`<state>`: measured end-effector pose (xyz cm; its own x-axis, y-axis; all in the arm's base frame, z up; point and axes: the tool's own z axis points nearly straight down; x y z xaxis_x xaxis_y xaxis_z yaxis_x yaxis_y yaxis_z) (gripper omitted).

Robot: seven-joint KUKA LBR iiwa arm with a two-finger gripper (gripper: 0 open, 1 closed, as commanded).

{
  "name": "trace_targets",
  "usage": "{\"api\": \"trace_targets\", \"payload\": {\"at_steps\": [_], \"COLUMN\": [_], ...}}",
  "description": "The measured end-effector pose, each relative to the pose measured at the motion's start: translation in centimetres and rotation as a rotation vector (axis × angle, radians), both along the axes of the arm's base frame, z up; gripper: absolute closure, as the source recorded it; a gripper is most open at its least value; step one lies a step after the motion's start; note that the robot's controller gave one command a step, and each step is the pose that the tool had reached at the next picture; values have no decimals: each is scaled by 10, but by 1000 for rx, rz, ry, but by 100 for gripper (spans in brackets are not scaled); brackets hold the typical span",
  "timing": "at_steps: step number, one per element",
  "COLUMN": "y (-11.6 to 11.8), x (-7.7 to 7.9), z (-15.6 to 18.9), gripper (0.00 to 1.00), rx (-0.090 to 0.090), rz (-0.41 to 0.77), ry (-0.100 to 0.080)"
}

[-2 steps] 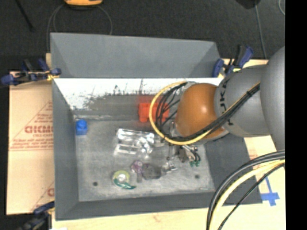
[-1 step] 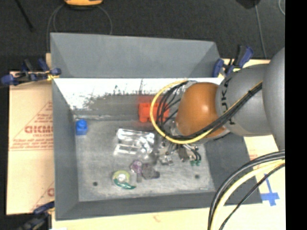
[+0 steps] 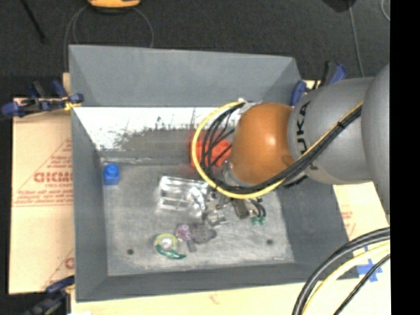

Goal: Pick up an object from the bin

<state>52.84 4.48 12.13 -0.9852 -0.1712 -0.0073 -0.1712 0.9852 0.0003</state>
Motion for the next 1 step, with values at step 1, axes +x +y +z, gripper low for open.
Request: {"api": "trace_targets", "payload": {"at_steps": [1], "y": [-1], "x": [11], "z": [14], "gripper": [100], "rx": [-2], "rz": [14], "ry": [1]}}
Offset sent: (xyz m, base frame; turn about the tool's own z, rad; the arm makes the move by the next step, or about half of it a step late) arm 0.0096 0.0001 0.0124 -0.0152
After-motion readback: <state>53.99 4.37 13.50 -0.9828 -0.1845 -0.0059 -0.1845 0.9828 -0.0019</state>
